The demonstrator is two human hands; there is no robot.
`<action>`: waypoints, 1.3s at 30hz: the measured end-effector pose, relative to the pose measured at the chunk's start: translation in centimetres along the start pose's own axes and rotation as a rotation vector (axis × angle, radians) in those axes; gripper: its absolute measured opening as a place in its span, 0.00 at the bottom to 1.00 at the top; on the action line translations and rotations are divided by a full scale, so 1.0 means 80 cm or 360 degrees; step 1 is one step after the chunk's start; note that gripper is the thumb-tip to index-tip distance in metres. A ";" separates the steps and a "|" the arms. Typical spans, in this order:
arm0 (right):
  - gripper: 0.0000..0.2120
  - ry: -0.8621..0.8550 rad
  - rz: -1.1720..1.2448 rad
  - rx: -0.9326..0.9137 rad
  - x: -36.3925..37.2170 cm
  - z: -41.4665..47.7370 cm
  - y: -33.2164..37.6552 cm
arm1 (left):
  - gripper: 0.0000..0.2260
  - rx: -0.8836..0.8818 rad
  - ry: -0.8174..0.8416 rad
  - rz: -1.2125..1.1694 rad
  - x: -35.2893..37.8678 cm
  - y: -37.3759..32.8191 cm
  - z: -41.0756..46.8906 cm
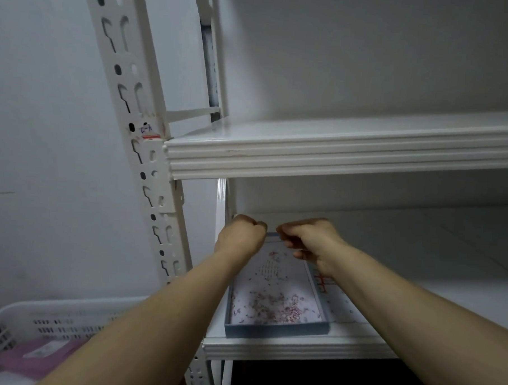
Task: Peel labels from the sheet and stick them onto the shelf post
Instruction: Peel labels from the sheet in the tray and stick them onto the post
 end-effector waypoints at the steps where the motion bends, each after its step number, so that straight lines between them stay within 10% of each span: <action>1: 0.07 0.0007 -0.0068 -0.0019 0.000 0.001 -0.003 | 0.17 0.0004 0.0014 0.0006 0.002 0.001 0.002; 13: 0.08 0.0029 -0.0504 -0.0200 -0.002 0.026 -0.027 | 0.07 0.0136 0.0193 -0.0026 0.021 0.007 0.007; 25: 0.15 0.0074 -0.1196 -0.0414 -0.001 0.036 -0.027 | 0.18 0.0105 0.0203 0.0311 0.037 0.017 0.017; 32: 0.19 0.0044 -0.1053 -0.0484 -0.003 0.034 -0.027 | 0.08 0.0070 0.0128 0.0538 0.034 0.023 0.020; 39: 0.17 0.0049 -0.0924 -0.0566 0.000 0.016 -0.011 | 0.20 0.0145 0.0057 0.0237 0.021 0.018 0.006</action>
Point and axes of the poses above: each hand's wrist, its own z-axis towards the middle knuckle, its own x-axis out of the palm, y = z × x, the point moved 1 cm from there along z, towards the middle knuckle, and after that the axes turned 11 degrees about -x, right-handed, at the moved point
